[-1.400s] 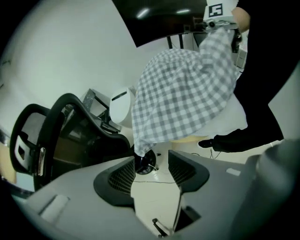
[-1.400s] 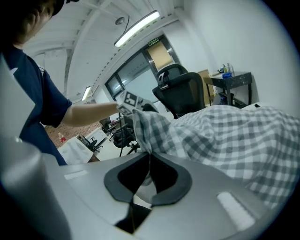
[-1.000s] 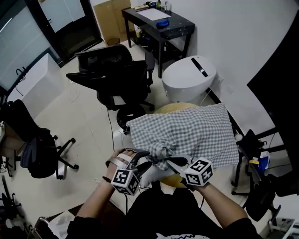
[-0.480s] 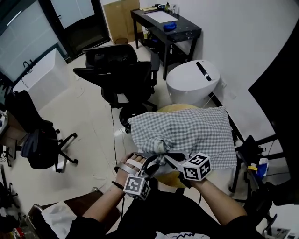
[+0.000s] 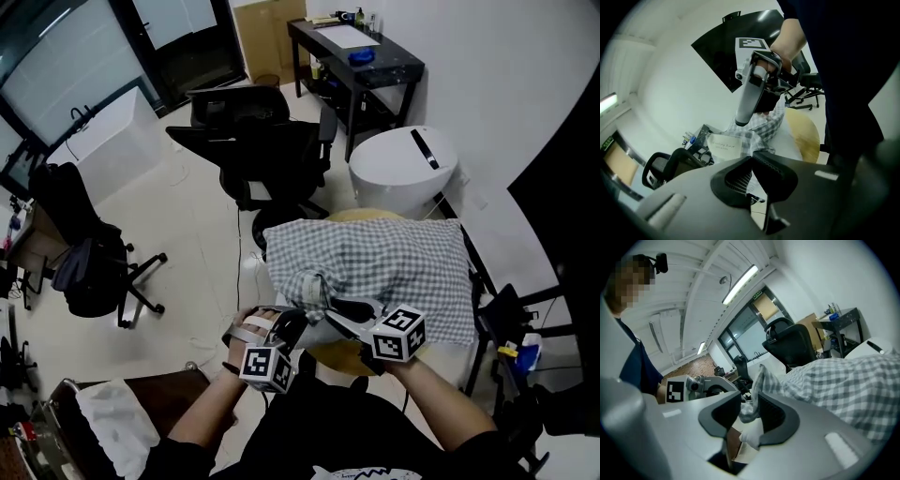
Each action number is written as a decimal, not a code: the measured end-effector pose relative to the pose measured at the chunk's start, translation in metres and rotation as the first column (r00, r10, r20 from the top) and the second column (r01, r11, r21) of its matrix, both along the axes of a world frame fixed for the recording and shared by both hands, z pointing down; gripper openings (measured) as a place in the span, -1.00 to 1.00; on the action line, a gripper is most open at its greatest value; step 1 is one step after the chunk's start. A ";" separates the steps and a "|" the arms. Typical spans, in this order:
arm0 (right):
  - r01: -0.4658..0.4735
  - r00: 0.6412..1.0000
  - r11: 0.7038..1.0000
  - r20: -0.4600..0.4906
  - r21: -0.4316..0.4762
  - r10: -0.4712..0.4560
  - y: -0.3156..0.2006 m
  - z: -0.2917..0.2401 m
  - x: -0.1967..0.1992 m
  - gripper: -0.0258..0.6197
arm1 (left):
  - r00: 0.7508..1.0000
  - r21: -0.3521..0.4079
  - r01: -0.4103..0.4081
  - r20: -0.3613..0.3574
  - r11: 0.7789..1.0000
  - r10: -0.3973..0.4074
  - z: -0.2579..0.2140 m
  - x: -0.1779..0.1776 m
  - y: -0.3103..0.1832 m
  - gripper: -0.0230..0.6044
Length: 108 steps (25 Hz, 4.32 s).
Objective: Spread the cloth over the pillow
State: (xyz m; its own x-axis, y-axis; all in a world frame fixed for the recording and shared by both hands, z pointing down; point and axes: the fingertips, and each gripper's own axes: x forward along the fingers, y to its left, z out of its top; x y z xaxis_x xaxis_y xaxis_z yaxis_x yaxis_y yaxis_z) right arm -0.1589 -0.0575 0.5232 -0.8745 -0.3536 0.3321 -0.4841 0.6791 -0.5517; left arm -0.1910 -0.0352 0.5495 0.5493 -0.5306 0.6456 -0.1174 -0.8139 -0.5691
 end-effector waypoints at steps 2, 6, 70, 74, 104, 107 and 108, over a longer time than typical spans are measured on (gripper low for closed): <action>0.008 1.000 1.000 0.000 0.021 -0.008 0.001 -0.002 0.006 -0.54 | 0.999 0.000 0.051 -0.010 0.999 -0.051 -0.003 -0.012 -0.001 -0.91; 0.020 0.999 0.999 -0.035 0.032 -0.019 0.005 0.003 0.017 -0.54 | 0.987 0.006 0.155 -0.037 0.988 -0.155 -0.015 -0.037 -0.004 -0.91; 0.812 0.407 0.583 -0.752 0.038 -0.518 0.130 0.174 -0.026 -0.89 | 0.928 -0.387 0.026 0.351 0.922 0.121 0.182 -0.185 0.129 -0.92; 0.783 0.427 0.621 -0.765 0.046 -0.482 0.119 0.182 -0.027 -0.89 | 0.926 -0.446 0.012 0.342 0.895 0.158 0.199 -0.181 0.127 -0.80; 0.329 0.811 0.915 -0.566 0.235 -0.146 0.034 0.045 -0.029 -0.61 | 0.999 -0.516 0.039 -0.010 0.856 -0.052 0.133 -0.100 -0.251 -0.72; 0.298 0.815 0.928 -0.566 0.225 -0.124 0.033 0.046 -0.024 -0.61 | 0.998 -0.575 0.060 0.031 0.816 -0.052 0.161 -0.095 -0.252 -0.72; 0.287 0.817 0.932 -0.564 0.221 -0.118 0.034 0.047 -0.023 -0.61 | 0.997 -0.597 0.069 0.057 0.799 -0.043 0.172 -0.098 -0.250 -0.72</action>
